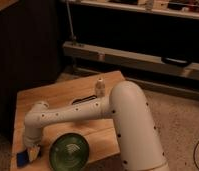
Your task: Wipe the white sponge on the table
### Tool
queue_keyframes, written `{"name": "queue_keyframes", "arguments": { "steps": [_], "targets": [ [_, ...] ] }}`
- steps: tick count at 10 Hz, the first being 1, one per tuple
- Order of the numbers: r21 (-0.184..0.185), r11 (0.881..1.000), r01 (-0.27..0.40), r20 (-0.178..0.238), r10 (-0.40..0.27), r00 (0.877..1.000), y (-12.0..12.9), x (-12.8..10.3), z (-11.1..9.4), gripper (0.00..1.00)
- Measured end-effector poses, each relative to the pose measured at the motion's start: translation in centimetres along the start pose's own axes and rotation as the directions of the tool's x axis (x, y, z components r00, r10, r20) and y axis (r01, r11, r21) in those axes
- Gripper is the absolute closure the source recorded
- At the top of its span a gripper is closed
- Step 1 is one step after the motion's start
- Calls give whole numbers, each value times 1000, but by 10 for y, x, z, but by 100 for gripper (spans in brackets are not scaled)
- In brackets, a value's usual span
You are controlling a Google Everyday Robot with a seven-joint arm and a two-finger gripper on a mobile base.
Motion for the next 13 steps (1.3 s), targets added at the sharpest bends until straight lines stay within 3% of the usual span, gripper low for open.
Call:
{"name": "queue_keyframes", "arguments": {
  "steps": [3,5,8,13],
  "targets": [
    [-15,998,59,4,-59,998,20,25,-14,54],
    [-7,998,69,13,-69,998,32,28,-10,54],
    [-11,999,48,40,-48,998,50,4,-6,54],
    [-78,997,-26,43,29,999,49,-35,-37,54]
  ]
}}
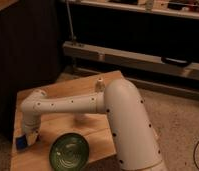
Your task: Wipe the white sponge on the table
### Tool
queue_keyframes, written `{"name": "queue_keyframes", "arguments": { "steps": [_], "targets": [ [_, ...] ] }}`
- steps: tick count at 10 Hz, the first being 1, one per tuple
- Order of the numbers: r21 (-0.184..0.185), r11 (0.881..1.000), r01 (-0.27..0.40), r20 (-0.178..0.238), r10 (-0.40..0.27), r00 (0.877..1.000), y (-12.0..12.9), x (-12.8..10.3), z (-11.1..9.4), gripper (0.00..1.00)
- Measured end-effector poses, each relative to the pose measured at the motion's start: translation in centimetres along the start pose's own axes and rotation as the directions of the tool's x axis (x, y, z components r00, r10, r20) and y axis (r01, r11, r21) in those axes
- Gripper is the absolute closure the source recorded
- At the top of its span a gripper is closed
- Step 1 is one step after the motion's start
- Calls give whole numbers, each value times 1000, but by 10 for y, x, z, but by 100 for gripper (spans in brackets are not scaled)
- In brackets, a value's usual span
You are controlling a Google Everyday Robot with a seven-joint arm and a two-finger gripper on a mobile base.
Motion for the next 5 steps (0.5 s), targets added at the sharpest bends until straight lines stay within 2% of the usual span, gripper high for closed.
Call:
{"name": "queue_keyframes", "arguments": {
  "steps": [5],
  "targets": [
    [-37,996,-75,0,75,997,-36,-32,-20,54]
  ]
}}
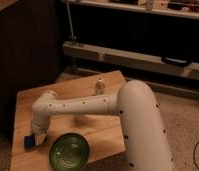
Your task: Wipe the white sponge on the table
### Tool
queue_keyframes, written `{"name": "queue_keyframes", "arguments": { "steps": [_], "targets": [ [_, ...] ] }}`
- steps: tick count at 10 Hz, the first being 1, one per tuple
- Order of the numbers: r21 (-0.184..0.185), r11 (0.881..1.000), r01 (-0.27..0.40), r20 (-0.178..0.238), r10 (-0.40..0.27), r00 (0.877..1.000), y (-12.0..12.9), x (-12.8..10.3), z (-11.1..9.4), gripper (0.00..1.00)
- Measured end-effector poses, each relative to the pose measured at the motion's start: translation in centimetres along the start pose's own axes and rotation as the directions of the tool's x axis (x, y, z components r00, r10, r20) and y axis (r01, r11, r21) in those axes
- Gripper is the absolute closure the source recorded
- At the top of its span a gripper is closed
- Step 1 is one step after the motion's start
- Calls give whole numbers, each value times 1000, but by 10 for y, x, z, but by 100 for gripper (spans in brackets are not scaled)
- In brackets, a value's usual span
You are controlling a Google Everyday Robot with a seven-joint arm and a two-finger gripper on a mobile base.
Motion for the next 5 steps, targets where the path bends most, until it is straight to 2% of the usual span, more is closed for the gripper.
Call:
{"name": "queue_keyframes", "arguments": {
  "steps": [2,5],
  "targets": [
    [-6,1000,-2,-5,2,1000,-17,-2,-9,54],
    [31,999,8,-8,-8,1000,-48,4,-2,54]
  ]
}}
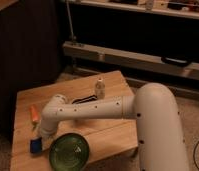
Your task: Wipe the white sponge on the table
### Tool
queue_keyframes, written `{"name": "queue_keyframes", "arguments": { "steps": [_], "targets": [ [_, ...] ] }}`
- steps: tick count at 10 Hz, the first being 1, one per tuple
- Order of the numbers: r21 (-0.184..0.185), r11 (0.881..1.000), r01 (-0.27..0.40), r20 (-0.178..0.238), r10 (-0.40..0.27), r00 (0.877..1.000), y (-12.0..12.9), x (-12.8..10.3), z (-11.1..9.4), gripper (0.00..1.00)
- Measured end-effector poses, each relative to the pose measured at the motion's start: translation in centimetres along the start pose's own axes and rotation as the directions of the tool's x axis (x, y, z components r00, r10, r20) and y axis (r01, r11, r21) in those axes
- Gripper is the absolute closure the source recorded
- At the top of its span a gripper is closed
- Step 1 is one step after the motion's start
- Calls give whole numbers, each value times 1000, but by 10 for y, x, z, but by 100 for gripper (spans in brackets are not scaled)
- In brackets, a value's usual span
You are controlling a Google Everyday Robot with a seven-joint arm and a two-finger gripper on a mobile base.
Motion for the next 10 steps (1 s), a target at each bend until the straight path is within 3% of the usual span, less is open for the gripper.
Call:
{"name": "queue_keyframes", "arguments": {
  "steps": [3,6,10],
  "targets": [
    [63,997,44,-17,-43,999,-24,27,29,54],
    [93,990,110,-34,-107,994,-27,54,44,54],
    [101,977,189,-45,-185,982,1,85,50,54]
  ]
}}
